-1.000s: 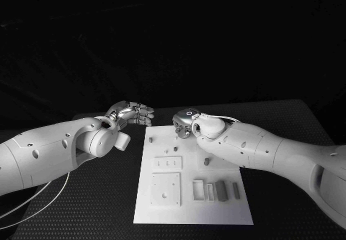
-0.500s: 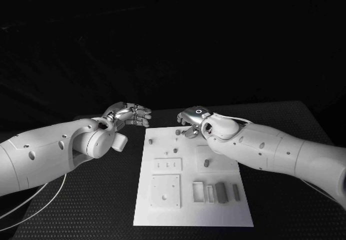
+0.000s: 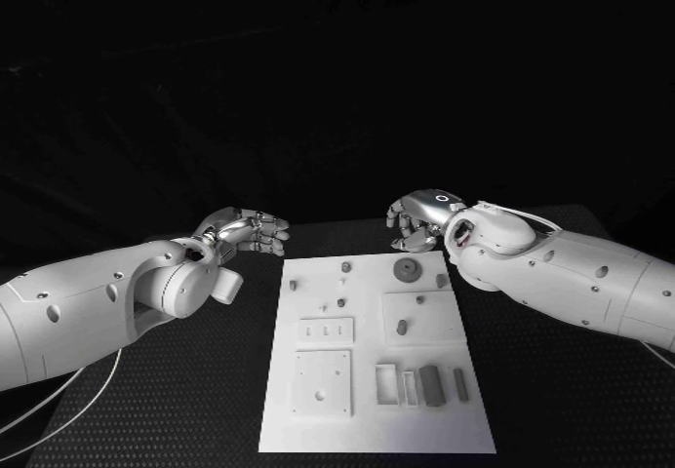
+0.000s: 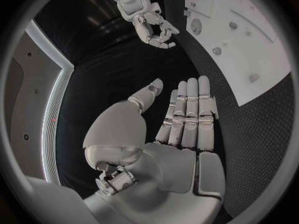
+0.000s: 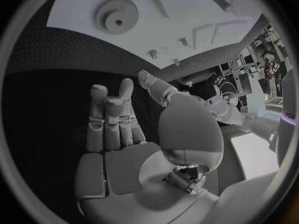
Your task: Assemble the parts on the task board
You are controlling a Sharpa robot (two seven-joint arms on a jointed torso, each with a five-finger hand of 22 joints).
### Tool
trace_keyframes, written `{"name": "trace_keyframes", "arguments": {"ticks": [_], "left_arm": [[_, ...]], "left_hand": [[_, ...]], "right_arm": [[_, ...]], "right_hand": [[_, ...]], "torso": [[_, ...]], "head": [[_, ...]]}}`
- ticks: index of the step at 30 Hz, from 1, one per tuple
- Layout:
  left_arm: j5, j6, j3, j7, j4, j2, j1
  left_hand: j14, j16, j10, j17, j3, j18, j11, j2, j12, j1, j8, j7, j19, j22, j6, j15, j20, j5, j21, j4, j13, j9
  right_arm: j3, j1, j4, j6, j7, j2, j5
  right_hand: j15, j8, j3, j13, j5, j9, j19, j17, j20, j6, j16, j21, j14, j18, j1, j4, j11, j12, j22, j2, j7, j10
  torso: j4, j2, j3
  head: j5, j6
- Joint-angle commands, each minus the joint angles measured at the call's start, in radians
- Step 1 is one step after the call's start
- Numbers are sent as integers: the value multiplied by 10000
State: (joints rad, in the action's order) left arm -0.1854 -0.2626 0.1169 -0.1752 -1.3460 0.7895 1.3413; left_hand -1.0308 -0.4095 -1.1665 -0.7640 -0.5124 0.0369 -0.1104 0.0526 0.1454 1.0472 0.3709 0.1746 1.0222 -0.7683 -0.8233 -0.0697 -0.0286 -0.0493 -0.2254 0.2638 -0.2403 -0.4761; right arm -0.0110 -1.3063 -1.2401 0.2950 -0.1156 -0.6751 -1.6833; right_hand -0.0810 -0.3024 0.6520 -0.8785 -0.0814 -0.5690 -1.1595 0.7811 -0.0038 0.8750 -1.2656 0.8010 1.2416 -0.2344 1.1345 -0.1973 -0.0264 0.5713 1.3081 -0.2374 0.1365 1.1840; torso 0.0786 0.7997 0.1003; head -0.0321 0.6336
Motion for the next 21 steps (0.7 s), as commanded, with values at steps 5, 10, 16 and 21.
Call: {"name": "trace_keyframes", "arguments": {"ticks": [5,10,16,21], "left_arm": [[-18,167,-11,-216,-50,0,13],[-18,186,-10,-208,-36,-1,12],[-18,176,-10,-204,7,-16,11],[-18,192,-8,-207,70,-74,8]], "left_hand": [[-85,64,-46,-18,0,136,-24,-22,-71,-80,-50,65,37,-13,-13,9,-22,-39,61,-50,-16,-11],[-87,69,-48,-24,3,136,-25,-23,-76,-84,-53,66,38,-15,-13,8,-21,-39,62,-51,-20,-12],[-89,76,-50,-31,6,136,-25,-25,-81,-88,-56,67,39,-18,-13,8,-21,-39,63,-52,-26,-14],[-91,81,-51,-37,6,136,-25,-31,-86,-89,-58,67,40,-21,-13,8,-22,-40,65,-52,-31,-16]], "right_arm": [[2,-33,243,-1843,128,-167,411],[-8,-30,412,-2119,96,-193,276],[-61,107,597,-2032,106,-118,86],[-92,253,746,-2083,117,0,-105]], "right_hand": [[98,386,-19,-3064,20,-26,14,821,-54,-382,-1074,397,-184,-274,-354,238,-96,2855,248,-240,134,-638],[215,618,27,-4005,22,53,58,1285,-125,-600,-1729,797,-319,-274,-463,370,-215,4196,249,-327,247,-983],[279,828,70,-4151,26,186,131,1434,-153,-892,-1943,1004,-409,-274,-511,449,-279,4627,240,-392,307,-1152],[290,844,83,-4151,25,203,148,1446,-156,-910,-1961,1029,-425,-274,-505,455,-290,4667,238,-387,318,-1187]], "torso": [[155,11,-1],[181,16,-6],[160,23,3],[155,20,5]], "head": [[-18,-39],[-81,7],[-79,25],[-97,27]]}}
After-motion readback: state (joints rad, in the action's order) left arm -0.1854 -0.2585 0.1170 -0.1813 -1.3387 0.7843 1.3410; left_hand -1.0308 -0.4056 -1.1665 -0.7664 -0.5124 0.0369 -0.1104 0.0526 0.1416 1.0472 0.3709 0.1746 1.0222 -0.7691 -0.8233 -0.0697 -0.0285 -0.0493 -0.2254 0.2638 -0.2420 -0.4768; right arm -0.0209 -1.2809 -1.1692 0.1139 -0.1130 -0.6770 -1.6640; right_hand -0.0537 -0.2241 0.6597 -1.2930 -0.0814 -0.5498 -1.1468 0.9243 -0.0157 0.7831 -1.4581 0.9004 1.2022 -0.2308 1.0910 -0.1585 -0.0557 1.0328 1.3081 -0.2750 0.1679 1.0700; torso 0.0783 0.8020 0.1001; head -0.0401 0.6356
